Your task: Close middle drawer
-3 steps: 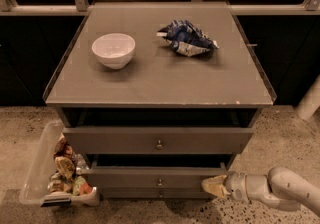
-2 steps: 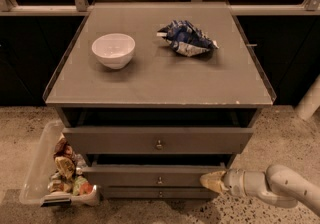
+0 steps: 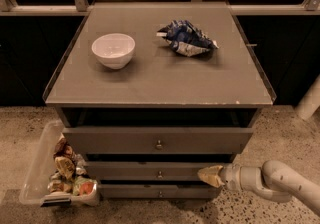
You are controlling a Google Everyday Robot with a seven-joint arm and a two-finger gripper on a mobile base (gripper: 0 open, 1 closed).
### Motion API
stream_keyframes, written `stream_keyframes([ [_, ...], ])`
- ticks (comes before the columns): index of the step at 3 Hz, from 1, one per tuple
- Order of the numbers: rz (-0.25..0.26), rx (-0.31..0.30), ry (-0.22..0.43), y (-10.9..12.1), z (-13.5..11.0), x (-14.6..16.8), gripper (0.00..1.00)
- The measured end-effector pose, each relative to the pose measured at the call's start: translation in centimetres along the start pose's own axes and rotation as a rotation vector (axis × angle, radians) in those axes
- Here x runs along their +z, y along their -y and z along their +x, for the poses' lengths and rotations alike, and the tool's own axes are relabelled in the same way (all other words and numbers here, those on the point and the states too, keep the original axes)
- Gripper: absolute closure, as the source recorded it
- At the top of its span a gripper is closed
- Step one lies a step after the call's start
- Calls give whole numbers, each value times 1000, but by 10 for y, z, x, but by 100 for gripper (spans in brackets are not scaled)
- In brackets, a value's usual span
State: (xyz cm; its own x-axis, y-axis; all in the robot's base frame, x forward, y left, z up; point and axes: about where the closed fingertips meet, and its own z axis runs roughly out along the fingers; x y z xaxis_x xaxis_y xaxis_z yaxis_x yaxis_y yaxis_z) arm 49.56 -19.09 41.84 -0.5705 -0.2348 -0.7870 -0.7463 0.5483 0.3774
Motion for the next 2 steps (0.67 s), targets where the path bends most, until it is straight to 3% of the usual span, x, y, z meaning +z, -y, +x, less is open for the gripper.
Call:
stream_keyframes([
  [1, -5, 38, -44, -16, 10, -27, 100],
  [2, -34, 75, -137, -37, 14, -63, 82],
])
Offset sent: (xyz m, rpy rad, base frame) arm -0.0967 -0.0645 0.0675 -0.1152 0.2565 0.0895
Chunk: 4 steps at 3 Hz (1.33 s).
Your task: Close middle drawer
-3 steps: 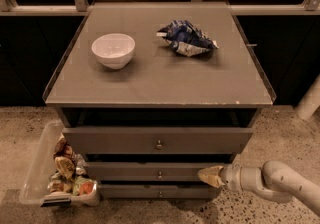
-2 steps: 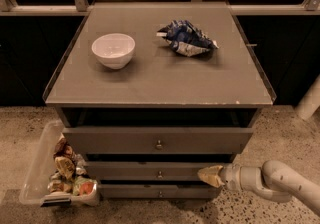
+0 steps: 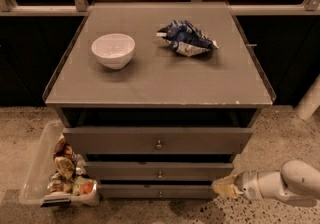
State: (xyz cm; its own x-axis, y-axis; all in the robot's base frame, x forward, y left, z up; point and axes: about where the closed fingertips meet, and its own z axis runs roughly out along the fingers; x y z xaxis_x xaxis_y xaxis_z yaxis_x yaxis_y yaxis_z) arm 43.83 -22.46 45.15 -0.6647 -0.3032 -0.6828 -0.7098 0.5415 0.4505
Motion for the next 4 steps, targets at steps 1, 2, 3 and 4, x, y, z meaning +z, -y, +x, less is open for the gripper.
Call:
stream_keyframes([
  [1, -5, 0, -3, -2, -1, -2, 59],
  [2, -5, 0, -3, -2, -1, -1, 34],
  [3, -5, 0, -3, -2, -1, -1, 11],
  [4, -6, 0, -3, -2, -1, -1, 0],
])
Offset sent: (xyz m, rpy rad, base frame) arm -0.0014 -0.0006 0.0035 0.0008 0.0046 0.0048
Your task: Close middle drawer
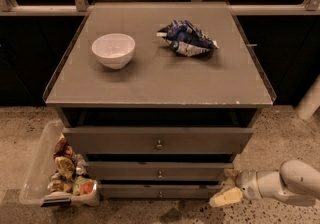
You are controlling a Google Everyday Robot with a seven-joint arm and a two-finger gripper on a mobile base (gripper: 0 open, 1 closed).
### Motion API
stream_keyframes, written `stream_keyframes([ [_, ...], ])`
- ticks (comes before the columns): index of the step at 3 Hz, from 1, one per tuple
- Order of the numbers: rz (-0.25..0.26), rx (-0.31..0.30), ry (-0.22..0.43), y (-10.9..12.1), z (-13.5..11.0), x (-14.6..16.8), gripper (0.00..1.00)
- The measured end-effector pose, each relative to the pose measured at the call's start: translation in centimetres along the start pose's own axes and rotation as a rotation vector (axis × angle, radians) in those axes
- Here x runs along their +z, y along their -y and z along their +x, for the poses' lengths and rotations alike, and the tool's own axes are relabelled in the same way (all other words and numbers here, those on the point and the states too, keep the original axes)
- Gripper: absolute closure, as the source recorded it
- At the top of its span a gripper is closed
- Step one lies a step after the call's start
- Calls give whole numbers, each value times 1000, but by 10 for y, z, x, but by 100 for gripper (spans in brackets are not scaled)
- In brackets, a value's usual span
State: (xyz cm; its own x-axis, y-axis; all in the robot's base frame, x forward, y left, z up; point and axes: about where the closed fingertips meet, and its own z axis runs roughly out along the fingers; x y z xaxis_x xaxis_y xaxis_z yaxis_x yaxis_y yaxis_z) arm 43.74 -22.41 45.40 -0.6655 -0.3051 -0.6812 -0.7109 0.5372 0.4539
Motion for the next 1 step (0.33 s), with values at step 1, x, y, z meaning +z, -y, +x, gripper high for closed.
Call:
stream_keyframes([
  [1, 0, 0, 0, 0, 0, 0, 0],
])
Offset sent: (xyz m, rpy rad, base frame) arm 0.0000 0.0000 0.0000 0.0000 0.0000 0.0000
